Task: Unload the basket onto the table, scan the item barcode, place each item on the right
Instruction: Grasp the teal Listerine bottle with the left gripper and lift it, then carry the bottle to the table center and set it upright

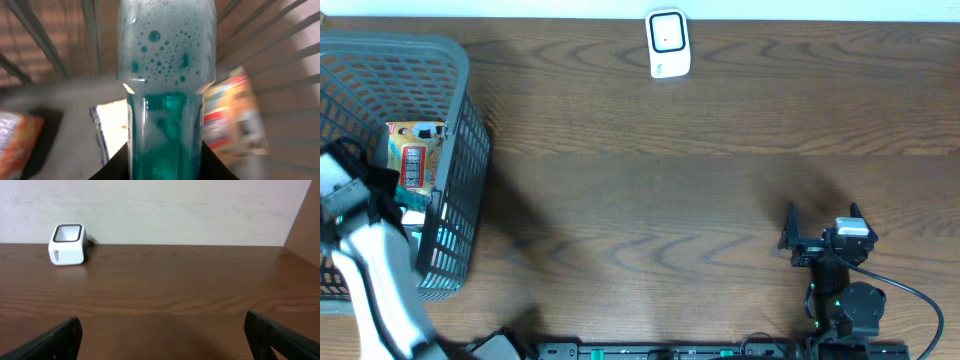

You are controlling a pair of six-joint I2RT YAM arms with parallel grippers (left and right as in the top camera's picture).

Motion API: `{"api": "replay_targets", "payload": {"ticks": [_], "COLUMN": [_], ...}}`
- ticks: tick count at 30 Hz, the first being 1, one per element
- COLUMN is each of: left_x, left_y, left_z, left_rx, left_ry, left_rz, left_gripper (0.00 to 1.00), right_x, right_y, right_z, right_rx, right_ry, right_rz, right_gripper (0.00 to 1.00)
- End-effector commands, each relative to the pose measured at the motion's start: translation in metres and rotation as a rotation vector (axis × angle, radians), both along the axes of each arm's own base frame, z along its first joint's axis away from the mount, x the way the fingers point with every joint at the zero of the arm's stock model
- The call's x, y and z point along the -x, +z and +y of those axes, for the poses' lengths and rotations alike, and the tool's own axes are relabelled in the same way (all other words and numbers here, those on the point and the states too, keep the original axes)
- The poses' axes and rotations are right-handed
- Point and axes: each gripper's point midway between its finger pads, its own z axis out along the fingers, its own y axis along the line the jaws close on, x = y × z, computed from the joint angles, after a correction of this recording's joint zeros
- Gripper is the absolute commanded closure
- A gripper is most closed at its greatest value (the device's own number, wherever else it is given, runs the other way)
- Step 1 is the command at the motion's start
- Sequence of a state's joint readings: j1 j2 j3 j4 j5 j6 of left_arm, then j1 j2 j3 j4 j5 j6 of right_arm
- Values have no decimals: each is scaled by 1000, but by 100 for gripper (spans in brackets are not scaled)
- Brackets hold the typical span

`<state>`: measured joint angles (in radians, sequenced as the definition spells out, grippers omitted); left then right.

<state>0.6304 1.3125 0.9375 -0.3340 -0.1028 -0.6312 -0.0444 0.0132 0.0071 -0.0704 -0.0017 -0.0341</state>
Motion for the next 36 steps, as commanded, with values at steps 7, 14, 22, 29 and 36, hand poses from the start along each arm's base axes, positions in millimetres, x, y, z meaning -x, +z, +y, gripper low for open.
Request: {"api": "replay_targets", "payload": {"ticks": [7,14,22,29,36], "left_x": [24,50,18,-14,-36], "left_y": [156,232,262,208,132], "left_z": [-30,-73,-177,-267,-359], "left_rx": [-242,-221,32,173,232], "left_ry": [-36,-67,-607,-1018,-1316], "left_rz": [-428,-789,-962,-755,-481], "left_gripper": [79,79,79,79,79], "right_x": [0,0,0,0,0], "right_y": [-2,-2,-2,-2,-2], "right_z": [-3,-3,-3,-3,-3], "right_rx": [9,9,9,9,9], "right_ry": [-13,-13,-13,-13,-13], "right_rz": [7,7,7,7,7], "right_gripper": [1,1,1,1,1]}}
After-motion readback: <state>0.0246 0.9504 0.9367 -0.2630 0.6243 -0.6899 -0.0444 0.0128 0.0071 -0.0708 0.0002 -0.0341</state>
